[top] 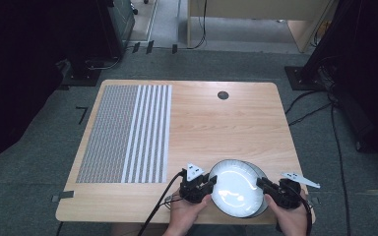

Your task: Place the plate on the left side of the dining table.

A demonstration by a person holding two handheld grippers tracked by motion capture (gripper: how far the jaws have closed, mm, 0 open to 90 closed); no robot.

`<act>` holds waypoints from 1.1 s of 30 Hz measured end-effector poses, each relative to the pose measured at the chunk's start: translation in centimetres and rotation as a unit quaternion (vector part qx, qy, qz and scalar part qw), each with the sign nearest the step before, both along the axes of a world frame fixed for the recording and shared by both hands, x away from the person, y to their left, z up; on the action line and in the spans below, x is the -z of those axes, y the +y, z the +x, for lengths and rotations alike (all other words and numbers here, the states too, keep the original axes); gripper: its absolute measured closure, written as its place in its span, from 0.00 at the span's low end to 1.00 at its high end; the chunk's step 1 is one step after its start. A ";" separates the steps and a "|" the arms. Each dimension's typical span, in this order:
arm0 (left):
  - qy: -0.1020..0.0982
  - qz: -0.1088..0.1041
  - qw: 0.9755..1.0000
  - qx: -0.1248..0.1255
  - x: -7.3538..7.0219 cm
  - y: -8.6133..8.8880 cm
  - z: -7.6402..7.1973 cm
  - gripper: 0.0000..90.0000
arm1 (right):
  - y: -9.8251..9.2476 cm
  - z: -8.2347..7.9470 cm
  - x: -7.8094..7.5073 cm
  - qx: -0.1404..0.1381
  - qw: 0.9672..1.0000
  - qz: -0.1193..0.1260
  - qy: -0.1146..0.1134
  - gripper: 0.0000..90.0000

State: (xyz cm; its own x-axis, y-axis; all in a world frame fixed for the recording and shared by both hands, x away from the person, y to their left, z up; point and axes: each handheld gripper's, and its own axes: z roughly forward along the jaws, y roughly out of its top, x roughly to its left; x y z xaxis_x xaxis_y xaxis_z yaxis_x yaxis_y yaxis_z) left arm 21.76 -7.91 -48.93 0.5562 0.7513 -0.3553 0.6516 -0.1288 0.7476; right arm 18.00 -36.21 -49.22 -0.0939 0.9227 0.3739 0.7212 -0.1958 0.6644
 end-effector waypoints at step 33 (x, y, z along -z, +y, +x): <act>0.009 -0.011 1.000 0.016 -1.1 1.3 0.4 0.85 | -0.3 -1.0 -0.4 0.043 0.989 0.141 0.001 0.95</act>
State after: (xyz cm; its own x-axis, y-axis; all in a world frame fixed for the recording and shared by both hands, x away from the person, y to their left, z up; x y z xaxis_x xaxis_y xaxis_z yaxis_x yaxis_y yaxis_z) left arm 22.17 -6.60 -47.88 0.5734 0.7249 -0.3818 0.6603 -0.1331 0.7391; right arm 16.96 -36.50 -48.85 -0.0194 0.7860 0.6179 0.6957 -0.4333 0.5730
